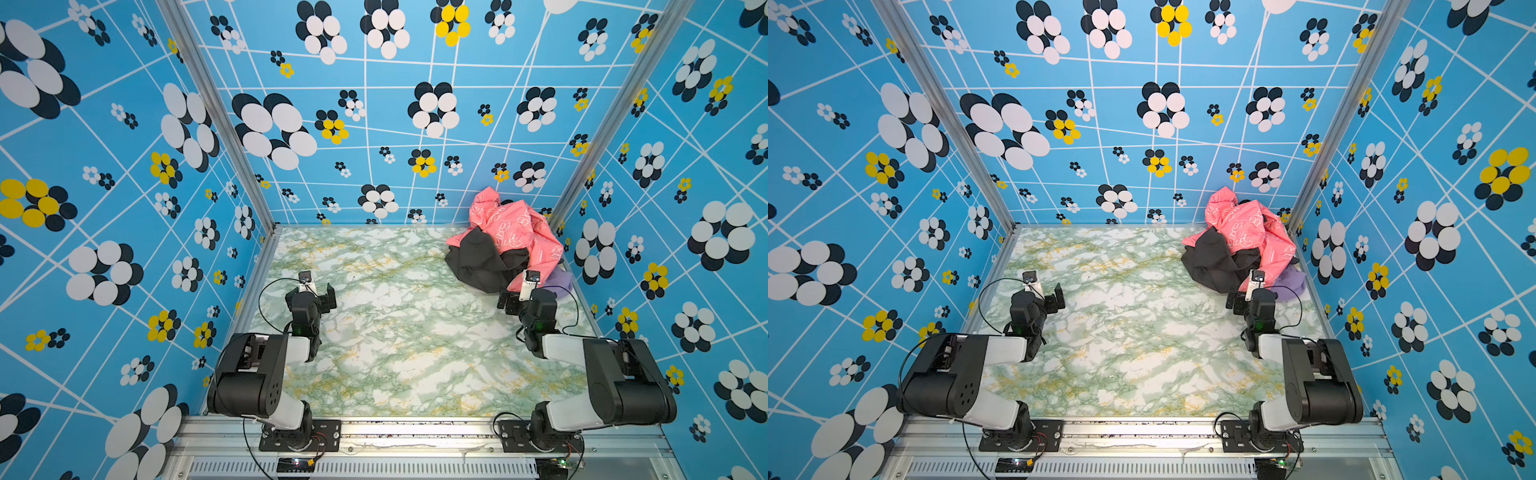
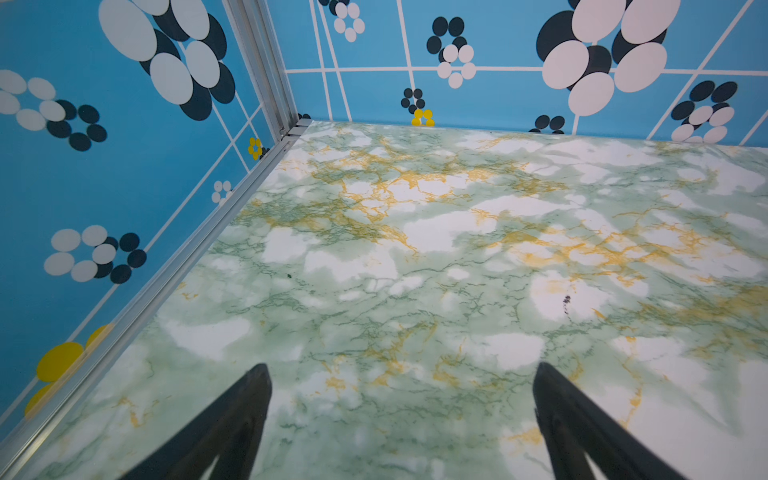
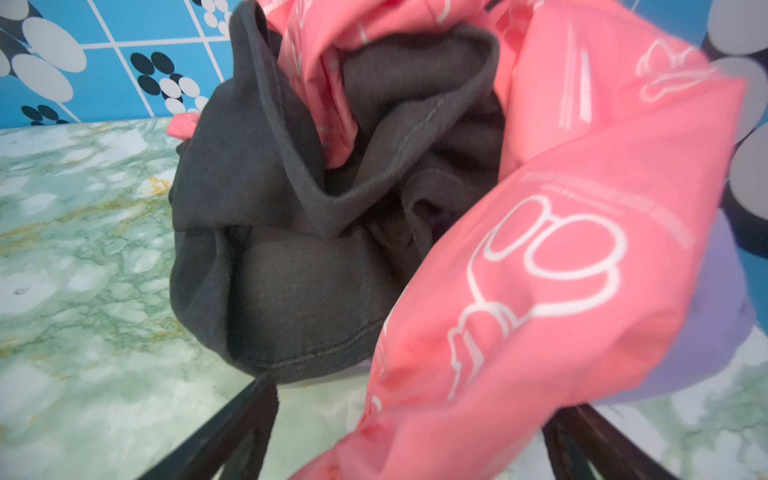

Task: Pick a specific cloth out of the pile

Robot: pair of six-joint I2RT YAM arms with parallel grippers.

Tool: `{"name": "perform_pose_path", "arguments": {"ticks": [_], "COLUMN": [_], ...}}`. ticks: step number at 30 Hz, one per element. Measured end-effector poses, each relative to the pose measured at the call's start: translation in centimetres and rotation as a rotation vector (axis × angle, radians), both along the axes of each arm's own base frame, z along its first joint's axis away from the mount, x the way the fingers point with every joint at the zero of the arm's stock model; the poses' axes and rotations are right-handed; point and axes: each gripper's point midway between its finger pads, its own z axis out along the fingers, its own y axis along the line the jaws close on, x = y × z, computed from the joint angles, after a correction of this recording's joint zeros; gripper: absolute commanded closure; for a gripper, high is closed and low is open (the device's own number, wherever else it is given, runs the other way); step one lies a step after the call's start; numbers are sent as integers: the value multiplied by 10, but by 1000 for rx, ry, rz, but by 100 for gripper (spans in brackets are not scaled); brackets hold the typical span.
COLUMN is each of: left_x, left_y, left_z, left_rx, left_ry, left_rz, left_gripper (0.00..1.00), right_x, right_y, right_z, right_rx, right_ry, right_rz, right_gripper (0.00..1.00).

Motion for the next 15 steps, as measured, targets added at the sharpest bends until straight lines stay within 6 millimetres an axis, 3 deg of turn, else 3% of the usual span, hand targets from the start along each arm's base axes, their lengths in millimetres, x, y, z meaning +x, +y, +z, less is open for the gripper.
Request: {"name": "perform_pose_path", "arguments": {"ticks": [7, 11, 15], "left_x": [-17, -29, -42], "left_y": [0, -2, 0], "left_z": [61, 105, 133], "left_rx": [10, 18, 3], "left_ry": [-81, -144, -150], "left_rz": [1, -21, -13], "left_gripper": [1, 1, 1], "right_x": [-15, -28, -38], "right_y": [-10, -14, -17], "right_z": [71, 93, 112], "right_rx": [-54, -71, -80], "right_ry": [-106, -112, -106], "right_rz": [-47, -65, -77], "right_gripper": [1, 1, 1]}}
